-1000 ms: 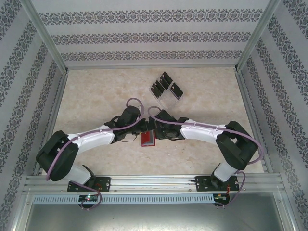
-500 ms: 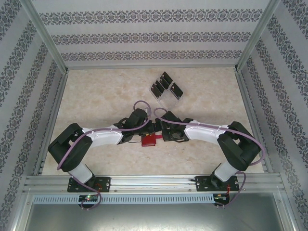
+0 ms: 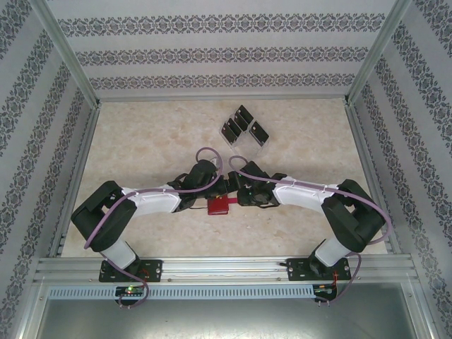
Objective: Put the credit cards into the card holder
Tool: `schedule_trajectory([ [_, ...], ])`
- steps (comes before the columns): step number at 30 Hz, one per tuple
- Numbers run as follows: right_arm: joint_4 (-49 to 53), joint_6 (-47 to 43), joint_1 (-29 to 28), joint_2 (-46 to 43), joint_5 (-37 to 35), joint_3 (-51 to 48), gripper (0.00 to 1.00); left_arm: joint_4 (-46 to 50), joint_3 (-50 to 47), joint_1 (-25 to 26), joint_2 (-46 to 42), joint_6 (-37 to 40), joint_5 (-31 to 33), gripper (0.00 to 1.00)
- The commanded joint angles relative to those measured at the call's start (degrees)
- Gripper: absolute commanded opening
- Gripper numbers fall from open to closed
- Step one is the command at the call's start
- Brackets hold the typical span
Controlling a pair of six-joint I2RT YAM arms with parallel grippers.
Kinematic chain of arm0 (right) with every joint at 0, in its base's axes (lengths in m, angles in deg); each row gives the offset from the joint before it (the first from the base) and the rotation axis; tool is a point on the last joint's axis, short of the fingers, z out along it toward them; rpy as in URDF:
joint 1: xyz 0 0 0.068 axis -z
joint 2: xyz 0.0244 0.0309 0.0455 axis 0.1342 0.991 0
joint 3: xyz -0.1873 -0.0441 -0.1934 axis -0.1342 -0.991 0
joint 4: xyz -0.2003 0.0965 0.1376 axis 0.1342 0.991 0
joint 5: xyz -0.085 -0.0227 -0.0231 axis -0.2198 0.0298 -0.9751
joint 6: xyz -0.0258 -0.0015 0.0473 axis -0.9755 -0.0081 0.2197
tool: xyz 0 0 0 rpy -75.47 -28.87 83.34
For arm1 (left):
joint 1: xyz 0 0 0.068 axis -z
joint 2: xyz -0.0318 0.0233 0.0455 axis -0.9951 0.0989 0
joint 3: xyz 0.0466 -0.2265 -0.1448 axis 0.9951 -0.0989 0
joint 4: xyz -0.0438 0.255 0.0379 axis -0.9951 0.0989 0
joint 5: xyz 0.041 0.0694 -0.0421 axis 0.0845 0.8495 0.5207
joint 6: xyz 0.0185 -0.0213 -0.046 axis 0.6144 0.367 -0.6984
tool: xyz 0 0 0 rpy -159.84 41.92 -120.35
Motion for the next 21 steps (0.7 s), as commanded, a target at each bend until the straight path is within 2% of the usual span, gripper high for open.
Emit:
schedule_trajectory([
  [1, -4.47, 2.44, 1.61, -1.09, 2.21, 1.02, 0.26, 2.39, -2.14, 0.74, 1.65, 0.09, 0.91, 1.0],
  [7, -7.21, 4.63, 2.94, -1.24, 4.54, 0.27, 0.27, 1.77, -2.24, 0.83, 1.99, -0.15, 1.03, 1.0],
  [15, -7.54, 6.12, 2.76, -4.71, 4.51, -0.54, 0.37, 0.81, -2.57, 1.11, 2.61, -0.48, 0.96, 1.0],
  [18, -7.3, 6.39, 2.53, -5.41, 3.86, -0.37, 0.45, 0.55, -2.71, 1.14, 2.87, -0.58, 0.97, 1.0],
  [21, -7.37, 6.54, 2.2, -5.42, 3.56, -0.14, 0.46, 0.65, -2.5, 1.09, 2.9, -0.61, 1.09, 1.0],
])
